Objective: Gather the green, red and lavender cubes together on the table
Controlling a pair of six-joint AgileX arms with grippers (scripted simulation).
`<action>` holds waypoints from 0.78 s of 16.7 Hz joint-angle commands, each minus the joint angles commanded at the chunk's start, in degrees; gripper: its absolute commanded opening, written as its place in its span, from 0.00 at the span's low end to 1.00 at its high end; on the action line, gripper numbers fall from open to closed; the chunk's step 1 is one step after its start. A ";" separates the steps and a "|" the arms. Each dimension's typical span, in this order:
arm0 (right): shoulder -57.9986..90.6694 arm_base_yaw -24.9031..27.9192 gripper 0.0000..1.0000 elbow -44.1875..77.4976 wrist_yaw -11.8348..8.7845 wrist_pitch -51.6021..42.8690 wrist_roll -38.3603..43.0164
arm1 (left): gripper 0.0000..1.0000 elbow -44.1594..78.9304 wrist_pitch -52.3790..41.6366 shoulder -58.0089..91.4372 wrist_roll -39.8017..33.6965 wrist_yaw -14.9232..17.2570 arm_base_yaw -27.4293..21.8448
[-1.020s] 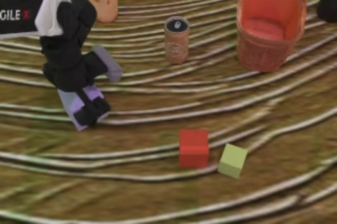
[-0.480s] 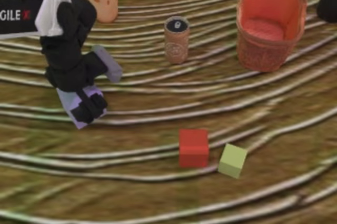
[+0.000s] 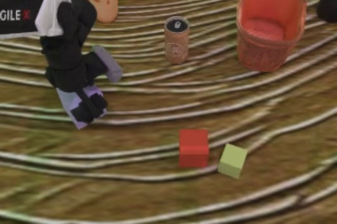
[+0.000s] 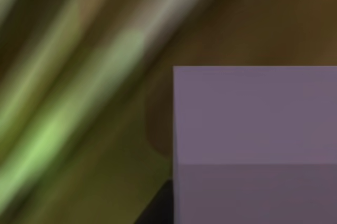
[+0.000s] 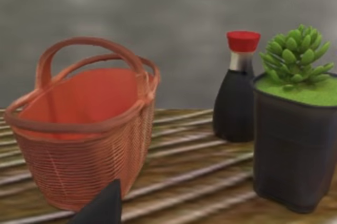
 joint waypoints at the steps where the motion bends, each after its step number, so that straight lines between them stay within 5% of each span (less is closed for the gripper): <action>1: 0.00 0.00 1.00 0.00 0.00 0.00 0.00 | 0.00 0.00 -0.34 -0.59 -0.10 0.21 0.02; 13: 0.00 0.00 1.00 0.00 0.00 0.00 0.00 | 0.00 8.70 -14.07 -5.63 -0.25 0.17 1.09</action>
